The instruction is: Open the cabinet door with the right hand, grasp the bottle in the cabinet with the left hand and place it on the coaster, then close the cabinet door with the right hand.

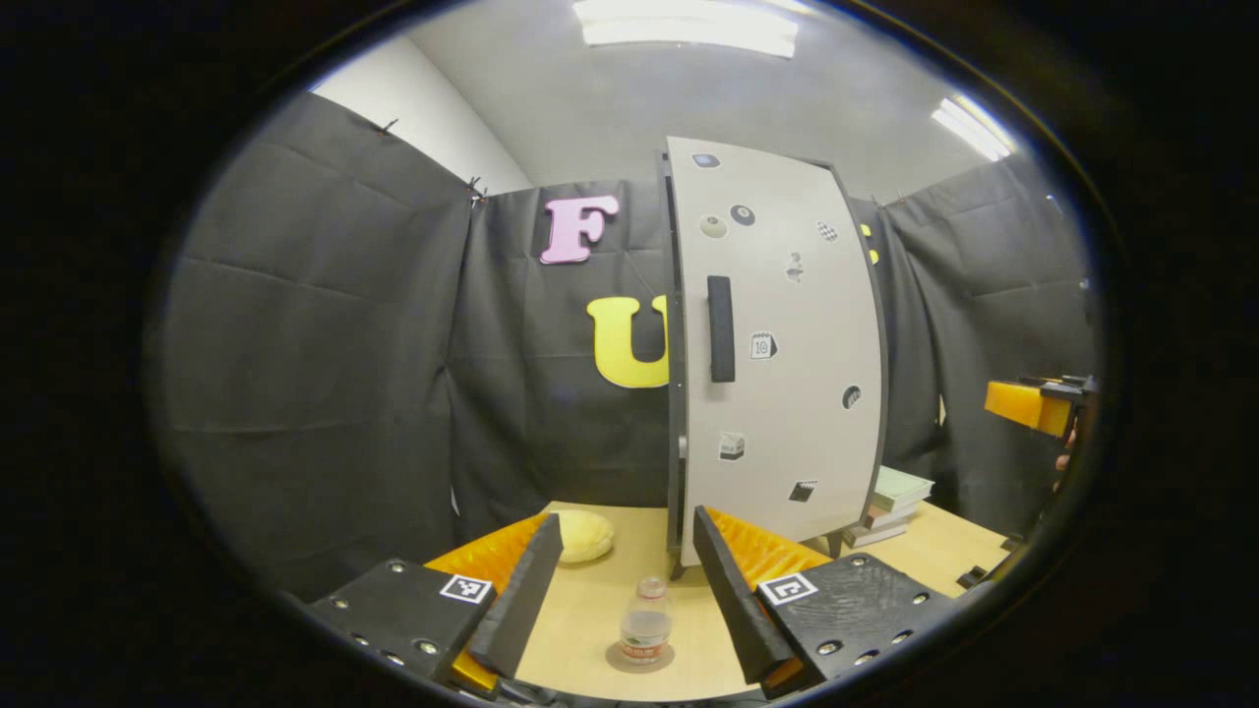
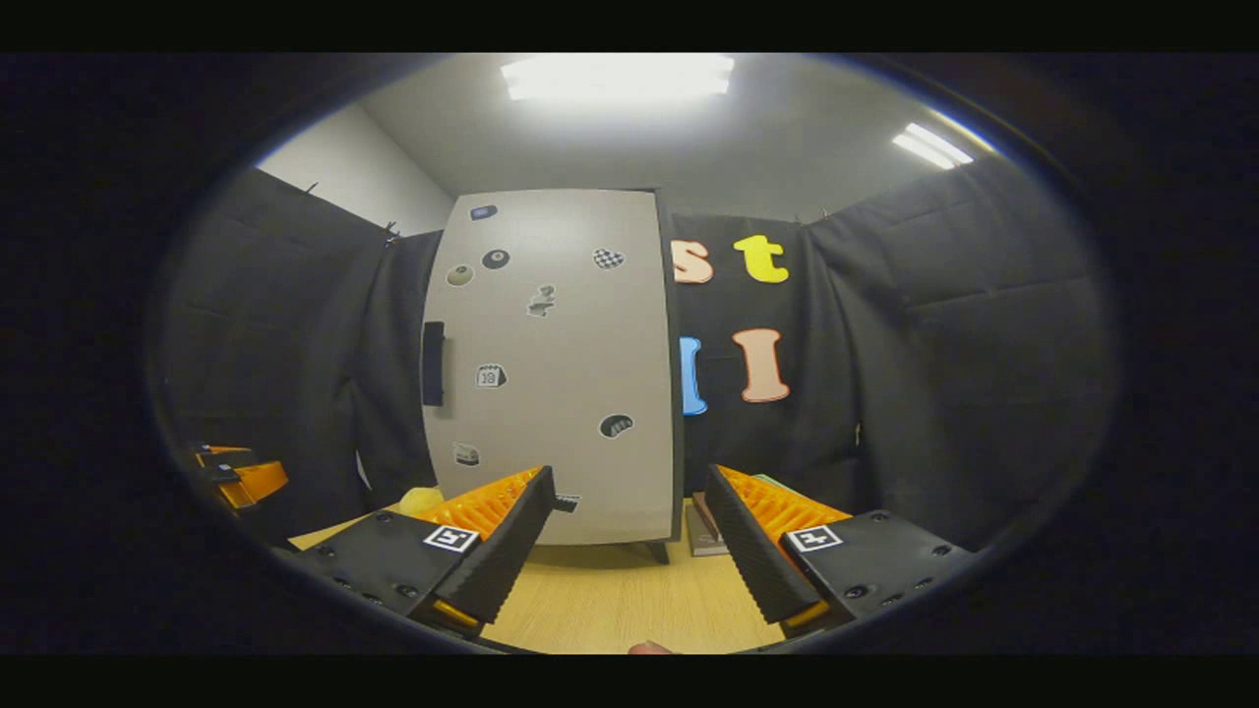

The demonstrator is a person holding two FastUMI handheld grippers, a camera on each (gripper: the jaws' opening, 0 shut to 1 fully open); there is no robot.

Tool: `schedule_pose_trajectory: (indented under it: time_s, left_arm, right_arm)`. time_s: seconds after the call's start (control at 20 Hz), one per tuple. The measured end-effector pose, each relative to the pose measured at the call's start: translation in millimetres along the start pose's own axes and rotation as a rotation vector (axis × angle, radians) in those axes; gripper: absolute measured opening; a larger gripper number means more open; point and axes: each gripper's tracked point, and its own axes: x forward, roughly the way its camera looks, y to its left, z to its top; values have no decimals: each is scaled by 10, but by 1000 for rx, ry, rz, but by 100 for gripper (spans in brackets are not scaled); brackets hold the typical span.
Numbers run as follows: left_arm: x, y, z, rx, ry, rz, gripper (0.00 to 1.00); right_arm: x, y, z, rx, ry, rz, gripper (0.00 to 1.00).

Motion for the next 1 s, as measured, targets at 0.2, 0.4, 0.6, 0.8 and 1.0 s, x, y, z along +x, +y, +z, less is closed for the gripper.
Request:
schedule_pose_trajectory:
  time_s: [0.2, 0.4, 0.6, 0.8, 1.0]
  left_arm:
    - [38, 27, 28, 9, -18, -2, 80]
    - [98, 84, 64, 13, -34, 0, 80]
    - [188, 192, 72, 23, -51, -1, 83]
    - [231, 173, 143, 44, -79, -24, 80]
    - [330, -197, 231, 75, -131, -55, 80]
  right_arm:
    - [-17, 28, 11, -13, -9, -8, 98]
    - [-52, 56, 65, -32, -33, -16, 98]
    - [-76, 93, 45, -41, -39, -27, 98]
    - [-96, 55, 47, -33, -48, -50, 98]
    - [-139, -332, 72, -65, -73, -91, 97]
